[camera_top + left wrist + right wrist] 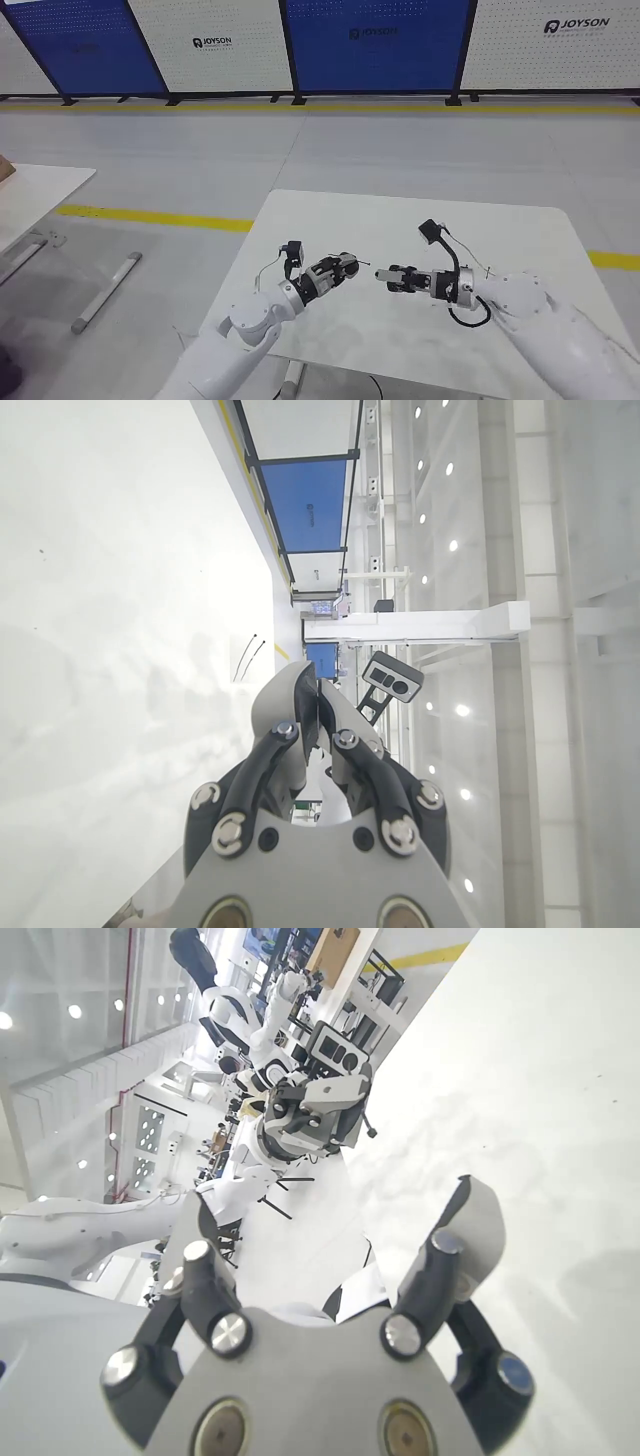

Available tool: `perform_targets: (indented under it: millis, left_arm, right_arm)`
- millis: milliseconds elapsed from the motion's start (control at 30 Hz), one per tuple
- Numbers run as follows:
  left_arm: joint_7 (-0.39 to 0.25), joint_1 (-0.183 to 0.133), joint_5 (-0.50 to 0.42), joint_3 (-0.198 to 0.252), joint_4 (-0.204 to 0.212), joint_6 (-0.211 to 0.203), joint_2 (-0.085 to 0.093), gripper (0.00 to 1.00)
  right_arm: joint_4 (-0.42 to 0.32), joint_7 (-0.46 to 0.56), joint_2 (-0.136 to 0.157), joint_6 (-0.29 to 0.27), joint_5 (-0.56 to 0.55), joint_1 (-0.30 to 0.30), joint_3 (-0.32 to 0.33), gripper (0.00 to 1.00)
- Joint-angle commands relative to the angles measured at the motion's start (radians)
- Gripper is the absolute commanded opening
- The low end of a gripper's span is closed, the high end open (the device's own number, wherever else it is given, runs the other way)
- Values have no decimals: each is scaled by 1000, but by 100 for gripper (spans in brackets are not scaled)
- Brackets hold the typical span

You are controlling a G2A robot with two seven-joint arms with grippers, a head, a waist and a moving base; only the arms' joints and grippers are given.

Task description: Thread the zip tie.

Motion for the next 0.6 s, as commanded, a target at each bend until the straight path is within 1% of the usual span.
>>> perform_targets:
  millis: [0, 33, 67, 167, 200, 267, 300, 533, 567]
  left_arm:
    - [0, 0, 0, 0, 0, 0, 0, 0]
    - [2, 0, 0, 1, 0, 0, 0, 0]
    - [7, 0, 2, 6, -3, -1, -2, 0]
    - [5, 2, 11, 14, -10, -6, -3, 0]
    - [-7, 4, 11, 17, -13, -5, -3, 0]
    - [-28, 6, -1, 17, -17, 1, -3, 0]
    - [-17, 7, 0, 16, -23, -1, -3, 0]
    - [-17, 7, 0, 16, -23, -1, -3, 0]
    - [-17, 7, 0, 16, -23, -1, -3, 0]
  right_arm:
    - [0, -6, 0, 2, 4, -3, 1, 100]
    - [-2, -24, -1, 12, 24, -13, 7, 100]
    - [1, -32, -3, 28, 69, -23, 18, 100]
    - [27, -12, -6, 31, 112, -27, 35, 100]
    - [34, -6, -8, 34, 119, -27, 37, 100]
    - [48, 5, -13, 61, 123, -23, 31, 100]
    - [63, -6, -18, 98, 121, -16, 26, 100]
    - [63, -6, -18, 98, 121, -16, 26, 100]
    - [57, -13, -19, 107, 118, -23, 26, 100]
